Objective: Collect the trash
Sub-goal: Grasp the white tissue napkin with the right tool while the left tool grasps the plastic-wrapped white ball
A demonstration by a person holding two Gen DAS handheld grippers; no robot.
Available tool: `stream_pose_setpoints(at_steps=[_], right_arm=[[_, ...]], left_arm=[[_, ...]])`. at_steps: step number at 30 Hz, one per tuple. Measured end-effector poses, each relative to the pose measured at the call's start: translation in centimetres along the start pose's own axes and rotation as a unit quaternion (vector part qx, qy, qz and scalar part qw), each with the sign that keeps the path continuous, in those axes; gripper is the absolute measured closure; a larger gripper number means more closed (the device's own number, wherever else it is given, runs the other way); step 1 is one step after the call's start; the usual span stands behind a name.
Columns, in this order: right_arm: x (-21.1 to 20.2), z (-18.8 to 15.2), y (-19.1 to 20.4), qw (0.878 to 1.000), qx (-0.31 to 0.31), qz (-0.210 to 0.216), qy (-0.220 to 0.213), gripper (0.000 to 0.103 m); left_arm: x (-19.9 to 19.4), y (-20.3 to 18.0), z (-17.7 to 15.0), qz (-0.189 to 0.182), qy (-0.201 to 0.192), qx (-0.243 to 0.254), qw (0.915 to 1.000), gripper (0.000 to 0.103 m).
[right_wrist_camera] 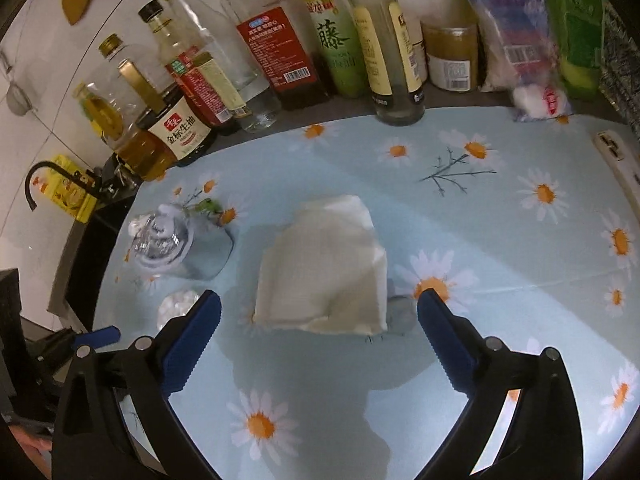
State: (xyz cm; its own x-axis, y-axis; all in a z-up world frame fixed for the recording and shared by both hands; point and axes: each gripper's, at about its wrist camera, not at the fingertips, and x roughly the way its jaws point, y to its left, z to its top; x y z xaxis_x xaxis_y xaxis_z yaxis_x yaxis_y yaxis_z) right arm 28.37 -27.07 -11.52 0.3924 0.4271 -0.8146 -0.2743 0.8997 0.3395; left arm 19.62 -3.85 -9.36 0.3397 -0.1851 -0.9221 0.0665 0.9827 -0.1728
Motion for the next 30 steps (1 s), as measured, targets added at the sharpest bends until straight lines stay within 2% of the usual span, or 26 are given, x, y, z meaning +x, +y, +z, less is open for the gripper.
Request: stream_pose_setpoints(at_steps=[14, 16, 20, 23, 27, 29, 30], right_arm=[[2.8, 1.3, -0.4, 1.000, 0.016, 0.011, 0.017, 0.006], [2.9, 1.4, -0.4, 1.000, 0.016, 0.015, 0.018, 0.010], [3.5, 1.5, -0.7, 0.999, 0.022, 0.020, 0.029, 0.025], [3.5, 1.5, -1.0, 0.999, 0.030, 0.030, 0.029, 0.025], [3.3, 1.5, -1.2, 0.999, 0.033, 0.033, 0.028, 0.026], [3.0, 1.4, -1.2, 0.999, 0.031, 0.036, 0.025, 0.026], [2.8, 1.4, -1.2, 0.999, 0.030, 0.036, 0.023, 0.026]], left_arm=[[3.5, -0.5, 2.5, 0.004, 0.010, 0.004, 0.9999, 0.019], [3.9, -0.7, 2.7, 0.002, 0.012, 0.006, 0.9999, 0.019], [4.5, -0.8, 3.1, 0.007, 0.014, 0.008, 0.9998, 0.019], [4.8, -0.8, 3.3, 0.009, 0.012, 0.006, 0.9999, 0.019], [5.1, -0.8, 3.5, 0.010, 0.010, 0.009, 0.9999, 0.022], [5.2, -1.0, 3.6, 0.010, 0.010, 0.014, 0.9998, 0.032], [5.3, -1.1, 3.7, 0.010, 0.011, 0.015, 0.9998, 0.034]])
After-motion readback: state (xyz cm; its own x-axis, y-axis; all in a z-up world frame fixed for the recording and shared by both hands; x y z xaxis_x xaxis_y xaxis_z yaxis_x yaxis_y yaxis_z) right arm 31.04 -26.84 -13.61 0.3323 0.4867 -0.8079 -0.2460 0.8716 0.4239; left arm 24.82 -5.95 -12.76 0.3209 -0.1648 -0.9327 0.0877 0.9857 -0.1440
